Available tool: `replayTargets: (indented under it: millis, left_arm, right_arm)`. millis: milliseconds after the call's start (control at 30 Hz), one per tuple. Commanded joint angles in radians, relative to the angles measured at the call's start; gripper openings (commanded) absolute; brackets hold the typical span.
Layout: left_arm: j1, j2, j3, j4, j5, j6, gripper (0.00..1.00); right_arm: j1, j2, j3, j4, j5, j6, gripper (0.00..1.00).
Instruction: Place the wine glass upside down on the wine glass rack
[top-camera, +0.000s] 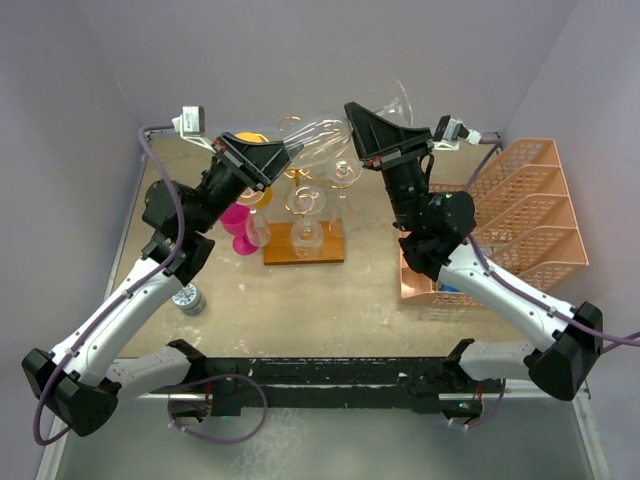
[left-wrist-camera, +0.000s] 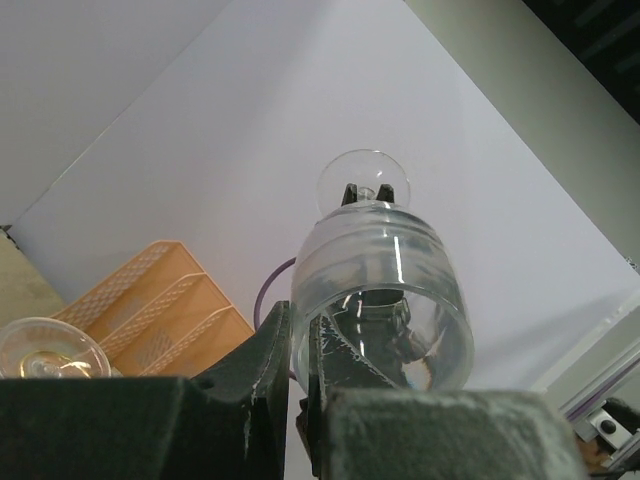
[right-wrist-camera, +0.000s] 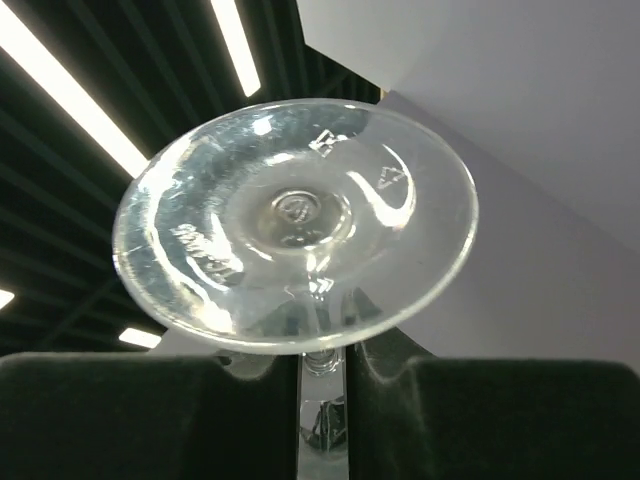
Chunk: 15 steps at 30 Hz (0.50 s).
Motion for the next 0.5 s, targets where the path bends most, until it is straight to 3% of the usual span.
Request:
replayTargets:
  millis: [0, 67, 133, 367, 467]
  left_arm:
    - [-0.007, -0.042, 0.013, 0.07, 0.018, -0.033, 0.0]
    - [-0.008, -0.047, 0.011, 0.066, 0.017, -0.032, 0.0]
    - [-0.009, -0.051, 0.012, 0.062, 0.018, -0.03, 0.01]
    - [-0.009, -0.09, 0.061, -0.069, -0.006, 0.06, 0.35]
    - [-0.009, -0.13, 0.058, -0.102, -0.035, 0.117, 0.45]
  right_arm:
    - [0.004, -0.022, -0.006, 0.121, 0.007, -0.052, 0.1]
    - [0.004, -0.029, -0.014, 0.135, 0.012, -0.069, 0.01]
    - [0.003, -0.039, -0.019, 0.15, 0.017, -0.085, 0.0]
    - [0.004, -0.087, -0.024, 0.189, 0.054, -0.222, 0.0]
    - [0.004, -0.117, -0.025, 0.216, 0.001, -0.411, 0.0]
